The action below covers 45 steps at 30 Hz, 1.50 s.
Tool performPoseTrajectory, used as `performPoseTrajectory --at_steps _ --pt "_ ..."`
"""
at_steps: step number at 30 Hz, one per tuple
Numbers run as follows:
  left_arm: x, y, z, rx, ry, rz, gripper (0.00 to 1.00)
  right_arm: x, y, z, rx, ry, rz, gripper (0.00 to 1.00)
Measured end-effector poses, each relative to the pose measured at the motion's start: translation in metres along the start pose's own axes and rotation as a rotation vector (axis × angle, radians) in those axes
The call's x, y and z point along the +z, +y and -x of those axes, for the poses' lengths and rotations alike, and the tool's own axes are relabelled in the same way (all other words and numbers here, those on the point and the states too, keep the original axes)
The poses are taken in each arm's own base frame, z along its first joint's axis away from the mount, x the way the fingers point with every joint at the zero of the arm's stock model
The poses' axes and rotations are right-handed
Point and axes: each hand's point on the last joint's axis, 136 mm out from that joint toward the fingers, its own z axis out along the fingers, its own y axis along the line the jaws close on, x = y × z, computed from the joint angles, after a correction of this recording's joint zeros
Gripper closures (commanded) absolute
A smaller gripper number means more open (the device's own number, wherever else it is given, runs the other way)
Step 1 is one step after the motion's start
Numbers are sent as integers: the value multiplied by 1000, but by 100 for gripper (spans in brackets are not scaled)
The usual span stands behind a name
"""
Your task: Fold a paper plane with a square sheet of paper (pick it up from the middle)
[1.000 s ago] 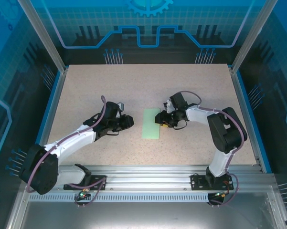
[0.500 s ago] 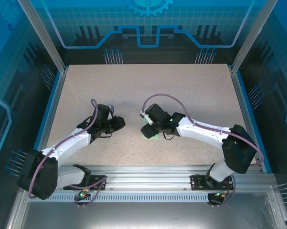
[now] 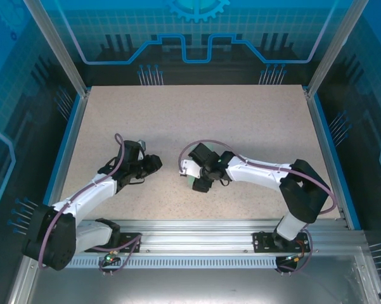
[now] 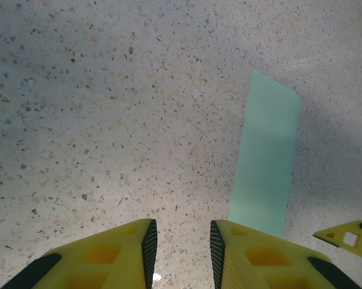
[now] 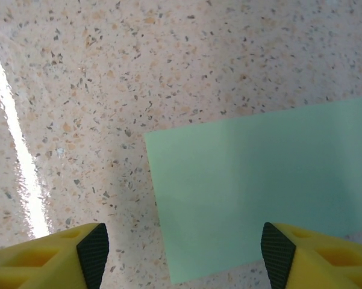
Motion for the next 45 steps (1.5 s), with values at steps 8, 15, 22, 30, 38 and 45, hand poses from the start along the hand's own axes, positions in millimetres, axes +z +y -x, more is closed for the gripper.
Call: performPoseTrajectory --at_steps 8,15,22,30,38,45 --pt "0 1 2 -2 -3 1 67 38 7 -13 -127 83 4 29" --pt "-1 2 3 -4 -5 2 67 38 5 -11 -163 84 -18 31" --pt "-1 2 3 -4 -6 2 67 38 8 -10 -182 94 -15 40" --pt "-1 2 3 -4 -5 2 66 37 -5 -12 -192 117 -84 49" --pt "-1 1 2 -4 0 -3 66 39 -9 -15 -193 133 -105 50" --pt "-1 1 2 -4 0 -3 66 39 -17 -7 -189 105 -150 56"
